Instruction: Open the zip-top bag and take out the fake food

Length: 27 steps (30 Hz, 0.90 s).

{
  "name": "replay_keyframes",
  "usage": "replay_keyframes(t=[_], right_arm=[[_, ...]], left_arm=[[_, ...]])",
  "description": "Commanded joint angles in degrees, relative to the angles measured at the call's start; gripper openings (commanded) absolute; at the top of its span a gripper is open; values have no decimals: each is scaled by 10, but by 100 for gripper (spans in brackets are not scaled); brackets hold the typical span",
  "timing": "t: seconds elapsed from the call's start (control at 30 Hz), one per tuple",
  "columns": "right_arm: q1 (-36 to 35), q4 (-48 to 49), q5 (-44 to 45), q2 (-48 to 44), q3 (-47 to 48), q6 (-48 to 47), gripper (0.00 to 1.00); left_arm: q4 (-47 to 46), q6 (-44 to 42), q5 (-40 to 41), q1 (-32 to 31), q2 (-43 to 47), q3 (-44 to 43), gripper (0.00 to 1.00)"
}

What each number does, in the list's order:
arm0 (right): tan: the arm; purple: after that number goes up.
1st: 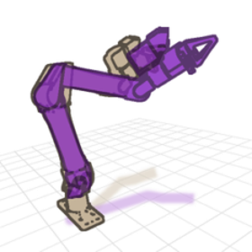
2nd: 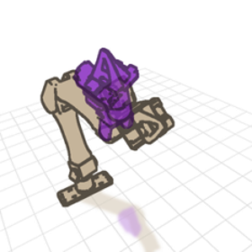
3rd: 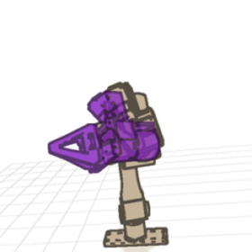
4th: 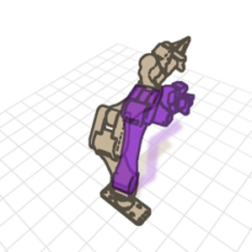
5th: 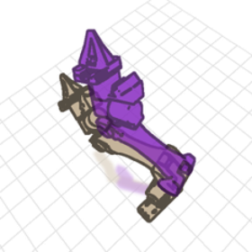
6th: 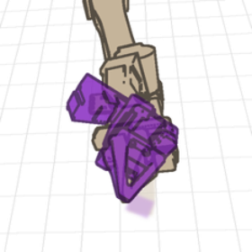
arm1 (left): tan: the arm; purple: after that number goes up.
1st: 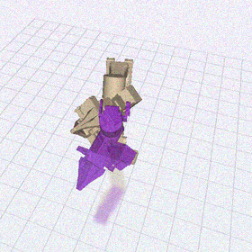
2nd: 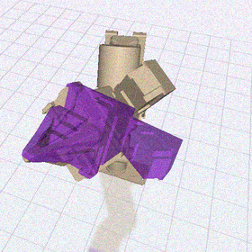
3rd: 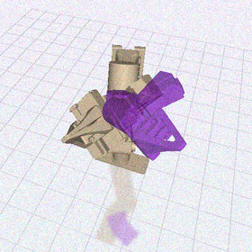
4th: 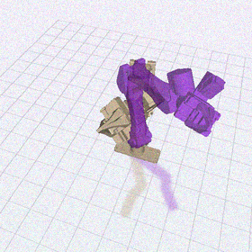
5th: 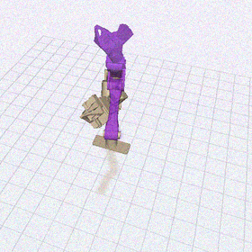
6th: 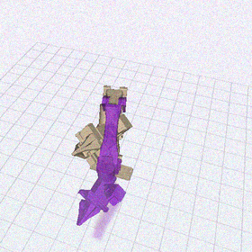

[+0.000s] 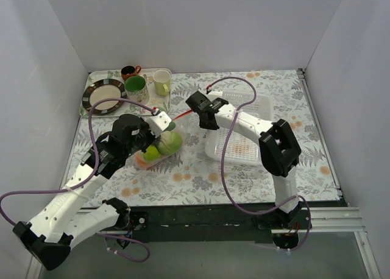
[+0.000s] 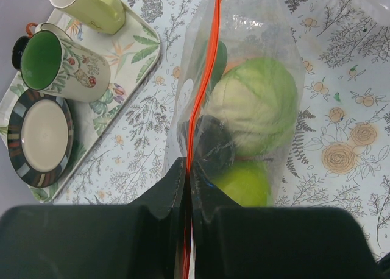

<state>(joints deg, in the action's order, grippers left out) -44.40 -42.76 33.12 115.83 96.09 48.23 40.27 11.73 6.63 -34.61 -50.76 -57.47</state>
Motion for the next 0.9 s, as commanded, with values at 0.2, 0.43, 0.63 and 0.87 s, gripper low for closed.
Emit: replay_keyframes(t=[0.2, 0.43, 0.63, 0.87], right_arm=[[-96, 64, -10, -104, -146, -2, 40], [-97, 243, -102, -251, -255, -193, 84], [-97, 415, -272, -410, -322, -414, 85], [-115, 464, -480, -475, -315, -587, 78]], left_arm=[[-9, -7, -4, 2, -7, -12, 0], [28, -8, -48, 2, 16, -11, 0], [120, -35, -162, 2, 68, -28, 0], [160, -78, -243, 2, 131, -21, 2]])
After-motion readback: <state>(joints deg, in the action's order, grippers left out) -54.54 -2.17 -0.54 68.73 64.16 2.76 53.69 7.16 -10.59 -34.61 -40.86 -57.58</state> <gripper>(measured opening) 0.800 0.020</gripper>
